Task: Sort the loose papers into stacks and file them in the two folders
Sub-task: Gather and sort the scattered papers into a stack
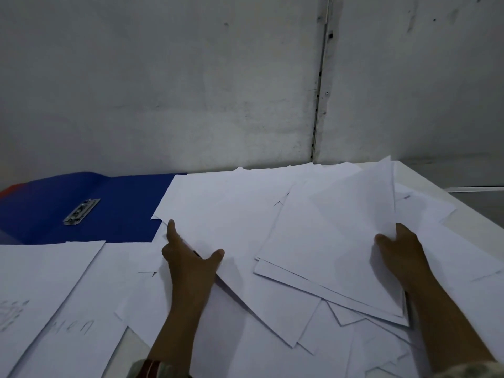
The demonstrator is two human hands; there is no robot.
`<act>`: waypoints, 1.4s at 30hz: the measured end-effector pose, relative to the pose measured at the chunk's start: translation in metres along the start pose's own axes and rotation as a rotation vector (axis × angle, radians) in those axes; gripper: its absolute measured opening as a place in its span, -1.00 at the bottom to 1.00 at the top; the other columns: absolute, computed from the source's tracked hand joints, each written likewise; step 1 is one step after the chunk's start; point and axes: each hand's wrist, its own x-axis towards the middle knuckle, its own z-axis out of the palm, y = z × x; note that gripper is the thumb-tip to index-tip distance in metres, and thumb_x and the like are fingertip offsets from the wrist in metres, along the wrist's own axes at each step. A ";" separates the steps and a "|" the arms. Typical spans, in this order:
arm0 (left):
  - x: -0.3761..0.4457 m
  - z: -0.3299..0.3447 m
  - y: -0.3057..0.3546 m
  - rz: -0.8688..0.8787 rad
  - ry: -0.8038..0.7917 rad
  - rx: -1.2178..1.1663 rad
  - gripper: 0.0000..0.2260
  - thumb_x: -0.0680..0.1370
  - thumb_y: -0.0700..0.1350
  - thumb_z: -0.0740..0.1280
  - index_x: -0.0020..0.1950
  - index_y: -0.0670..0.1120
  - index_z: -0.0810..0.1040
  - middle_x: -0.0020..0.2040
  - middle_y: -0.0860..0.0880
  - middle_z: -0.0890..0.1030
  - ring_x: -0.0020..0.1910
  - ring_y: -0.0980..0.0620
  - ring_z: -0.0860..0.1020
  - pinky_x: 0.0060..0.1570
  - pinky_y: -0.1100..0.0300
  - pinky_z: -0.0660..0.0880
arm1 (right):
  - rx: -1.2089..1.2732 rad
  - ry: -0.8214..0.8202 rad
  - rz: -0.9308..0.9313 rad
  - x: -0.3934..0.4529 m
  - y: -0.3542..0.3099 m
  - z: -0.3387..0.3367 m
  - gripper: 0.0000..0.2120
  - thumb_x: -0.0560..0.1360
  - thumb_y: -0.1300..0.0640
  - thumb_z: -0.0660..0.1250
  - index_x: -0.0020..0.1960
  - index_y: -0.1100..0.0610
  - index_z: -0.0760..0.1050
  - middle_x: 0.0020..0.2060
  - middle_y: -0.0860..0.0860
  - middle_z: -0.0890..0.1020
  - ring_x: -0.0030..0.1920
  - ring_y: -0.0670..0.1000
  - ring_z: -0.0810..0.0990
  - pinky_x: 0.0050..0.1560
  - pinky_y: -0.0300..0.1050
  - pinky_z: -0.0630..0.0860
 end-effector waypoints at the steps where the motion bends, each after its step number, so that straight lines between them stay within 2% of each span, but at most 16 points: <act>1: -0.001 0.001 0.000 0.016 0.007 -0.013 -0.09 0.36 -0.27 0.49 0.51 0.02 -0.03 0.40 -0.17 0.29 0.27 -0.20 0.42 0.23 -0.03 0.39 | 0.003 -0.001 -0.001 -0.001 -0.001 0.000 -0.67 0.54 0.30 0.15 0.30 0.32 0.36 0.23 0.26 0.49 0.22 0.25 0.45 0.15 -0.04 0.36; 3: -0.003 0.002 0.001 0.036 0.010 -0.045 -0.14 0.39 -0.30 0.45 0.50 0.00 -0.01 0.27 -0.15 0.44 0.10 -0.12 0.51 0.17 0.00 0.43 | 0.006 -0.003 -0.001 -0.001 -0.002 0.000 -0.66 0.55 0.30 0.14 0.31 0.31 0.35 0.24 0.25 0.48 0.23 0.25 0.44 0.19 -0.02 0.36; 5: -0.002 0.001 -0.002 0.056 0.032 -0.022 -0.32 0.45 -0.29 0.39 0.47 -0.08 0.14 0.14 -0.16 0.54 -0.02 -0.06 0.51 0.09 0.08 0.43 | 0.009 -0.002 -0.003 -0.001 -0.001 -0.001 -0.65 0.55 0.30 0.14 0.33 0.32 0.33 0.26 0.25 0.47 0.25 0.25 0.43 0.21 -0.02 0.35; 7: 0.001 -0.002 -0.005 0.108 0.091 0.056 -0.64 0.50 -0.24 0.34 0.29 -0.20 0.41 0.07 -0.20 0.59 -0.01 -0.14 0.54 0.04 0.09 0.43 | 0.023 0.009 -0.009 0.000 0.000 -0.003 -0.65 0.55 0.31 0.15 0.32 0.33 0.34 0.26 0.26 0.47 0.26 0.25 0.43 0.23 -0.01 0.35; 9: 0.007 -0.007 -0.010 0.131 0.161 0.058 -0.81 0.54 -0.21 0.28 0.10 -0.26 0.51 0.02 -0.23 0.60 -0.03 -0.19 0.54 0.00 0.08 0.43 | 0.058 0.029 -0.006 0.003 0.002 -0.005 -0.67 0.54 0.32 0.16 0.30 0.35 0.36 0.24 0.27 0.49 0.24 0.26 0.44 0.24 0.00 0.35; 12: 0.017 -0.018 -0.013 0.082 0.215 -0.057 -0.79 0.58 -0.19 0.21 0.17 -0.25 0.46 0.14 -0.24 0.55 0.09 -0.22 0.50 0.11 0.00 0.43 | 0.123 0.057 0.016 0.006 0.005 -0.008 -0.68 0.54 0.31 0.18 0.27 0.37 0.39 0.21 0.29 0.51 0.21 0.27 0.46 0.14 -0.03 0.37; 15: 0.024 -0.029 -0.017 0.006 0.209 -0.195 -0.76 0.60 -0.18 0.19 0.23 -0.23 0.43 0.22 -0.21 0.51 0.20 -0.20 0.47 0.15 0.07 0.38 | 0.198 0.106 0.032 0.009 0.009 -0.009 -0.70 0.54 0.30 0.18 0.26 0.34 0.41 0.20 0.27 0.52 0.19 0.25 0.48 0.06 -0.11 0.31; 21: 0.034 -0.047 -0.033 -0.066 0.153 -0.260 -0.72 0.59 -0.18 0.20 0.29 -0.21 0.44 0.26 -0.19 0.51 0.23 -0.17 0.46 0.15 0.14 0.33 | 0.352 0.281 0.103 0.010 0.014 -0.010 -0.68 0.55 0.30 0.15 0.29 0.32 0.38 0.24 0.24 0.50 0.22 0.22 0.48 0.08 -0.16 0.29; 26: 0.038 -0.055 -0.034 -0.105 0.048 -0.238 -0.70 0.60 -0.16 0.19 0.31 -0.22 0.42 0.23 -0.19 0.51 0.13 -0.16 0.47 0.10 0.09 0.34 | 0.366 0.304 0.088 0.007 0.012 -0.008 -0.66 0.55 0.30 0.12 0.32 0.30 0.35 0.27 0.22 0.48 0.24 0.22 0.47 0.14 -0.13 0.32; 28: 0.038 -0.056 -0.033 -0.095 0.025 -0.220 -0.72 0.60 -0.16 0.19 0.27 -0.24 0.44 0.17 -0.19 0.52 0.01 -0.09 0.44 0.06 0.10 0.33 | 0.336 0.258 0.074 0.006 0.012 -0.008 -0.67 0.55 0.30 0.14 0.30 0.30 0.36 0.25 0.23 0.49 0.23 0.22 0.47 0.11 -0.15 0.30; 30: 0.035 -0.052 -0.031 -0.086 0.002 -0.197 -0.84 0.60 -0.17 0.19 0.10 -0.19 0.50 0.05 -0.15 0.51 -0.04 -0.05 0.42 0.02 0.12 0.32 | 0.306 0.168 0.060 0.005 0.008 -0.007 -0.66 0.55 0.28 0.16 0.32 0.30 0.37 0.26 0.22 0.49 0.23 0.21 0.47 0.12 -0.15 0.30; 33: 0.032 -0.041 -0.029 -0.078 -0.046 -0.171 -0.93 0.59 -0.18 0.20 -0.05 -0.09 0.46 -0.15 -0.03 0.50 -0.11 -0.03 0.44 -0.03 0.15 0.35 | 0.234 -0.011 0.021 -0.001 -0.001 -0.007 -0.66 0.57 0.25 0.20 0.32 0.32 0.38 0.24 0.22 0.50 0.09 0.15 0.48 0.05 -0.17 0.31; 36: 0.031 -0.032 -0.029 -0.013 -0.056 -0.098 -0.84 0.59 -0.18 0.20 -0.20 -0.11 0.42 -0.26 -0.05 0.46 -0.22 -0.04 0.43 -0.29 0.21 0.32 | 0.124 -0.138 -0.041 -0.006 -0.008 -0.008 -0.66 0.56 0.25 0.23 0.30 0.35 0.39 0.23 0.23 0.51 0.15 0.18 0.49 0.05 -0.18 0.30; 38: 0.027 -0.026 -0.026 0.020 -0.060 -0.045 -0.77 0.59 -0.18 0.20 -0.28 -0.14 0.37 -0.33 -0.08 0.41 -0.31 -0.03 0.38 -0.35 0.21 0.26 | 0.096 -0.204 -0.071 -0.008 -0.009 -0.007 -0.68 0.55 0.25 0.24 0.27 0.32 0.42 0.13 0.20 0.55 0.05 0.11 0.50 0.05 -0.17 0.34; 40: 0.023 -0.019 -0.024 0.056 -0.087 0.004 -0.75 0.58 -0.15 0.20 -0.28 -0.19 0.37 -0.35 -0.13 0.40 -0.34 -0.04 0.37 -0.34 0.16 0.25 | 0.089 -0.266 -0.095 -0.011 -0.011 -0.006 -0.75 0.54 0.24 0.25 0.21 0.26 0.47 -0.01 0.13 0.55 -0.06 0.06 0.48 0.00 -0.15 0.36; 42: 0.020 -0.013 -0.023 0.095 -0.127 0.053 -0.77 0.57 -0.12 0.22 -0.18 -0.26 0.46 -0.27 -0.20 0.49 -0.27 -0.09 0.44 -0.26 0.12 0.33 | 0.067 -0.322 -0.123 -0.014 -0.013 -0.005 -0.86 0.54 0.22 0.26 0.09 0.16 0.47 -0.05 0.09 0.56 -0.12 0.02 0.50 -0.04 -0.16 0.37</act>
